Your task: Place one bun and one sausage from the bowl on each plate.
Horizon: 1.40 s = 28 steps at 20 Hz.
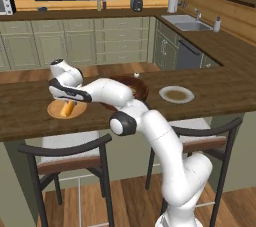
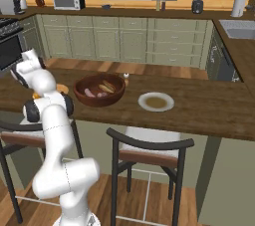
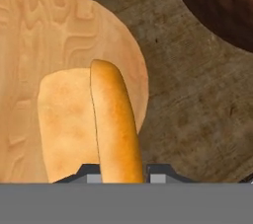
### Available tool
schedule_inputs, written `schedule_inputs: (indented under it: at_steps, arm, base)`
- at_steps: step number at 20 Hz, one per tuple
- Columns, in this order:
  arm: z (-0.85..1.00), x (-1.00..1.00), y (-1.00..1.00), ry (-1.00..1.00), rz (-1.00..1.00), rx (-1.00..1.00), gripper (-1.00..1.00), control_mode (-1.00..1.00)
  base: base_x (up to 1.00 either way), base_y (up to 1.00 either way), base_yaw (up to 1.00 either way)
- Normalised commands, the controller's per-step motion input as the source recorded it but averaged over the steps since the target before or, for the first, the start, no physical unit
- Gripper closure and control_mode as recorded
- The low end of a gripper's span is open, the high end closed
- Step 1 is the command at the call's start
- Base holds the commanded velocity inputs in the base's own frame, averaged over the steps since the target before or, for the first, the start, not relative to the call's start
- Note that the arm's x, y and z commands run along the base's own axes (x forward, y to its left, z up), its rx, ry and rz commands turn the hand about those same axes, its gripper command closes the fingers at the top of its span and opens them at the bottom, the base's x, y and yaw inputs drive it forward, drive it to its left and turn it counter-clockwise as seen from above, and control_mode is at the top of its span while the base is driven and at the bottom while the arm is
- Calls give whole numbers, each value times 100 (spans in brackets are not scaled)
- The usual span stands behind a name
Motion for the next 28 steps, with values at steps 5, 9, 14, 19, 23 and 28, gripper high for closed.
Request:
schedule_inputs:
  at_steps: [5,9,14,19,23,28]
  arm:
    - [-43,-2,-2,0,0,2,100,-100]
    - [7,24,0,0,0,6,100,-100]
    - [1,12,1,0,-13,11,100,-100]
    - [0,0,2,0,-28,16,100,-100]
    - [0,0,-3,0,-16,4,100,-100]
    - [-26,-9,-16,0,0,1,100,-100]
  base:
    - [0,0,0]
    - [0,0,0]
    - [0,0,0]
    - [0,0,0]
    - [0,0,0]
    - [0,0,0]
